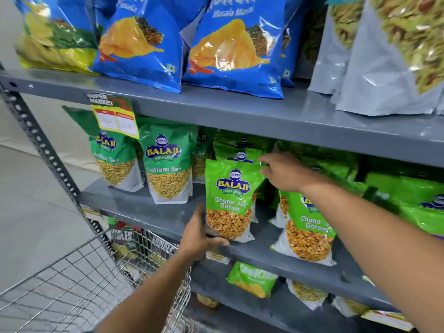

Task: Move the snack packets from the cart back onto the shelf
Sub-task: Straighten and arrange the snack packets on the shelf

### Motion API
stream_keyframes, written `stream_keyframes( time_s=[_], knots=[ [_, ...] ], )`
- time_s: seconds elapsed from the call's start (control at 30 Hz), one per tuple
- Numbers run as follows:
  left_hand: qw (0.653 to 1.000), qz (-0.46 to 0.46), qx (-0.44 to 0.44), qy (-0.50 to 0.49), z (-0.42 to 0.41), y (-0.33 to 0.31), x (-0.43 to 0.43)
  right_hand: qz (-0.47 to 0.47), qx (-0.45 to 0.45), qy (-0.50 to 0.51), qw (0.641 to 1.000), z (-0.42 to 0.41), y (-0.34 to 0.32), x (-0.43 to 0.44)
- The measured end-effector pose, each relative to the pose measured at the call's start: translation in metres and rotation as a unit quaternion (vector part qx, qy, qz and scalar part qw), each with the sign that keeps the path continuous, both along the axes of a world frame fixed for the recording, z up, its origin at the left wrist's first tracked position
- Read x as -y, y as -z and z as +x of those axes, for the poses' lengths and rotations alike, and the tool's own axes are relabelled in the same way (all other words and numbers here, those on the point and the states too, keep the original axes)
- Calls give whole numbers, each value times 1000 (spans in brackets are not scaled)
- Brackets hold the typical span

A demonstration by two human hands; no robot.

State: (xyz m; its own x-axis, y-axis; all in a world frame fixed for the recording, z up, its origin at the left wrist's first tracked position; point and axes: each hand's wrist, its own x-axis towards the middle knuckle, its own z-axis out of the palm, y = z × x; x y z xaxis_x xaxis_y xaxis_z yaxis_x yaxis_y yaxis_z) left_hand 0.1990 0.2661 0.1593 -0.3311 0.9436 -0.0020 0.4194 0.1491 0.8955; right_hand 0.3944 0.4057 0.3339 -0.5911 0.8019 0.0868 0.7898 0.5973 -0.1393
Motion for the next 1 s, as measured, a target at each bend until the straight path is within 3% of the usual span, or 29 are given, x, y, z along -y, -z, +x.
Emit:
stream_keyframes(
  time_s=[0.13, 0.3, 0.4, 0.5, 0.63, 0.83, 1.0],
  knots=[
    [999, -39, 3, 28, -7, 10, -14, -16, -12, 25, 999, -12, 1, -5],
    [998, -40, -5, 41, -9, 14, -20, 67, 25, 51, 996, -18, -4, 11],
    [997, -43, -44, 45, -11, 16, -22, 2, 6, 53, 999, -35, -15, 20],
    [995, -40, -83, 36, -11, 17, -22, 13, -18, -5, 1000, -78, -20, 31],
    [995, -25, -92, 28, -10, 15, -21, -13, 42, 54, 998, -131, -9, 36],
    [994, -7, -103, 39, -10, 15, -23, 7, -88, 65, 994, -138, -1, 28],
    [995, -8, -93, 47, -12, 20, -25, 93, -108, 38, 989, -132, 7, 32]
  ],
)
